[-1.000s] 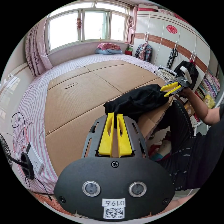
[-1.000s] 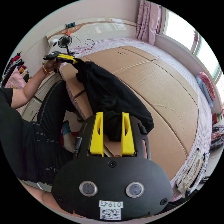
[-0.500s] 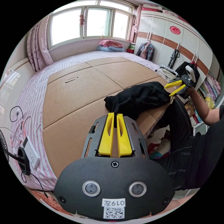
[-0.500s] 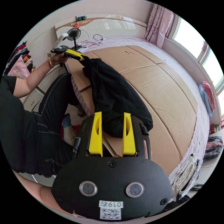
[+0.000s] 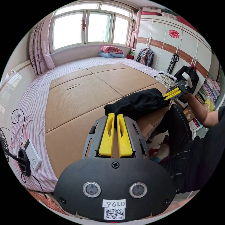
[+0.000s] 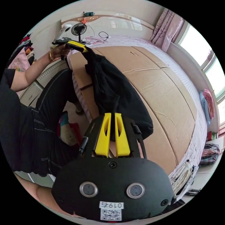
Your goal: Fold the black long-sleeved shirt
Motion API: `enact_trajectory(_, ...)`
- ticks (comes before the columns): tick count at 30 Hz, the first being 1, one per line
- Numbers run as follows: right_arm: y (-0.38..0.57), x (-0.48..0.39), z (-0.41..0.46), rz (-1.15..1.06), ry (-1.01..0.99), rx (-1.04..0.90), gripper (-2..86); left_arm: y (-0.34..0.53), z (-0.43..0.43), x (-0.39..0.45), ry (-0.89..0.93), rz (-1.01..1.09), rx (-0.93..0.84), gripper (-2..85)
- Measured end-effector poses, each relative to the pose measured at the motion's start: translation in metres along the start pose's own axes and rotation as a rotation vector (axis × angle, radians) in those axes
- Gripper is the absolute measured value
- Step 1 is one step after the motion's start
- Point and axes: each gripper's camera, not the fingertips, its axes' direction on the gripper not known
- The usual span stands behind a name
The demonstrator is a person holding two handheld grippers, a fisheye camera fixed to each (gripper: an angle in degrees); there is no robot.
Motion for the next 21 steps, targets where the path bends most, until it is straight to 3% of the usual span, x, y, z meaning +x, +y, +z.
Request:
enact_trajectory(9, -0.006, -0.008, -0.089, 0.207, 0.243, 0.331, -0.4, -0.026, -0.089, 0.005, -0.081, -0.019, 0.212, 1.1)
enact_trajectory(11, -0.017, -0.008, -0.1, 0.202, 0.208, 0.342, -0.6, -0.048, -0.108, 0.012, -0.091, 0.022, 0.238, 1.2)
enact_trajectory(15, -0.037, -0.015, -0.108, 0.224, 0.353, 0.262, -0.7, -0.073, -0.133, 0.023, -0.147, 0.067, 0.249, 1.1)
enact_trajectory(21, -0.031, -0.02, -0.165, 0.329, 0.419, 0.464, -0.8, -0.101, -0.2, 0.033, -0.248, 0.053, 0.335, 1.1)
